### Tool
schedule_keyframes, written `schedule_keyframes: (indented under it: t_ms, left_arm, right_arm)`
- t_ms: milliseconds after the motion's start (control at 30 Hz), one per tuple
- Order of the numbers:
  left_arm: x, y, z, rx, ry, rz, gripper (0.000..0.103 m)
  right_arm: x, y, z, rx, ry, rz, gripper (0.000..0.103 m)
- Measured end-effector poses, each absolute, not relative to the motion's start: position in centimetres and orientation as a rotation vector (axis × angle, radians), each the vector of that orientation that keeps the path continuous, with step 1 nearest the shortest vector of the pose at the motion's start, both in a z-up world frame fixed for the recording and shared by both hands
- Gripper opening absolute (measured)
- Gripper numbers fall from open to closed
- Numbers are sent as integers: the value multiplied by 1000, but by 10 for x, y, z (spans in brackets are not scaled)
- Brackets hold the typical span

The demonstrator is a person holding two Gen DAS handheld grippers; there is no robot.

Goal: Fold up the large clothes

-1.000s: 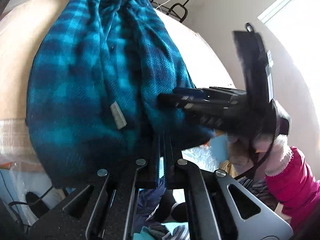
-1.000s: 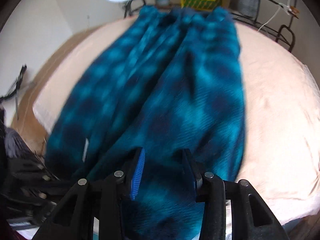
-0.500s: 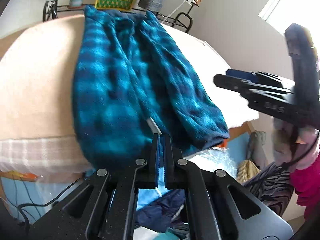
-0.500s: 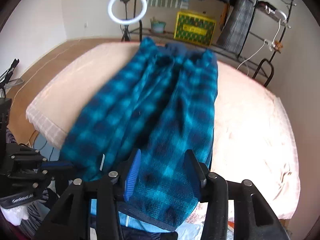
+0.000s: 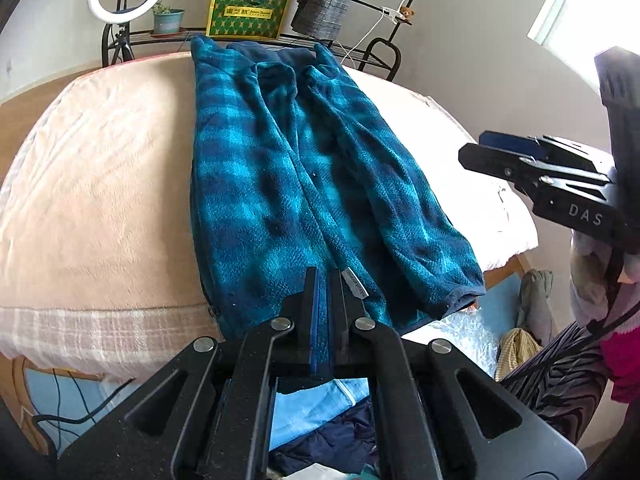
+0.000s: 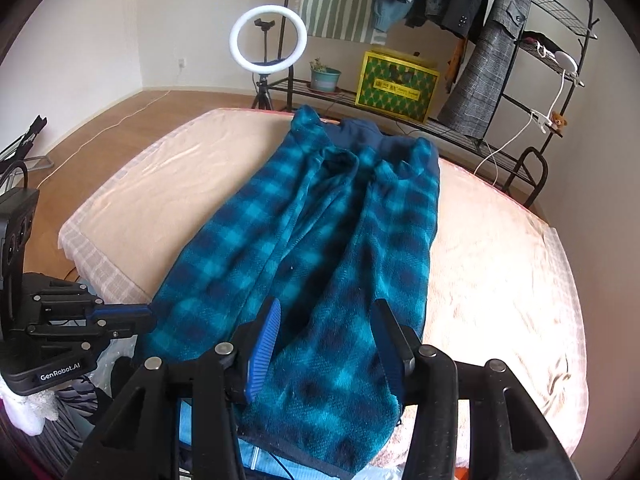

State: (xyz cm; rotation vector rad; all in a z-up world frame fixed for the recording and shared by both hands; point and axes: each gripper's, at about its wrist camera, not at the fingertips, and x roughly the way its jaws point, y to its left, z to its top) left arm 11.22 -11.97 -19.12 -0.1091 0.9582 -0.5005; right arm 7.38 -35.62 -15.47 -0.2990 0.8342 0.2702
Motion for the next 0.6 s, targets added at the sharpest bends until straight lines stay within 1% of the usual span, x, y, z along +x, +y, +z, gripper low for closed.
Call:
schedule_keyframes:
  t_ms: [67,100,133,167,233,300,333,367,533,600]
  left_arm:
    - [115,-119,-192,-106,972,-497,3]
    - [116,-119,-194,-111,978,-498,12]
    - [117,-118,-194,-117,976,-501,26]
    - [117,-118,-194,-124,970,-501,32]
    - [117,-118,-195,-137,960,-516,33]
    - [117,-122,-196,-137,953,-526,33]
    - [118,-124,-197,-145,951,-532,33]
    - [119,-127,-199,-153,953,-542,33]
    - [128,-154,-215,-116,981,-568,33]
    - [133,-162,-222,-102,992,-572,33]
  right_arm:
    - [80,-355,-155,-304,835,279,49]
    - [83,-355,-154,-299,841,297,49]
    - [88,-356,-154,-290,857,326,52]
    - [91,-356,-153,-283,866,343,54]
    - [104,-362,-145,-236,871,418,57]
    - [117,-367,-134,-184,856,444,67]
    - [126,-371,-126,-154,843,451,74]
    - [136,-374,-119,-127,831,462,78]
    - [197,-372,-88,-67,842,536,78]
    - [220,-366,-85,-76,856,542,78]
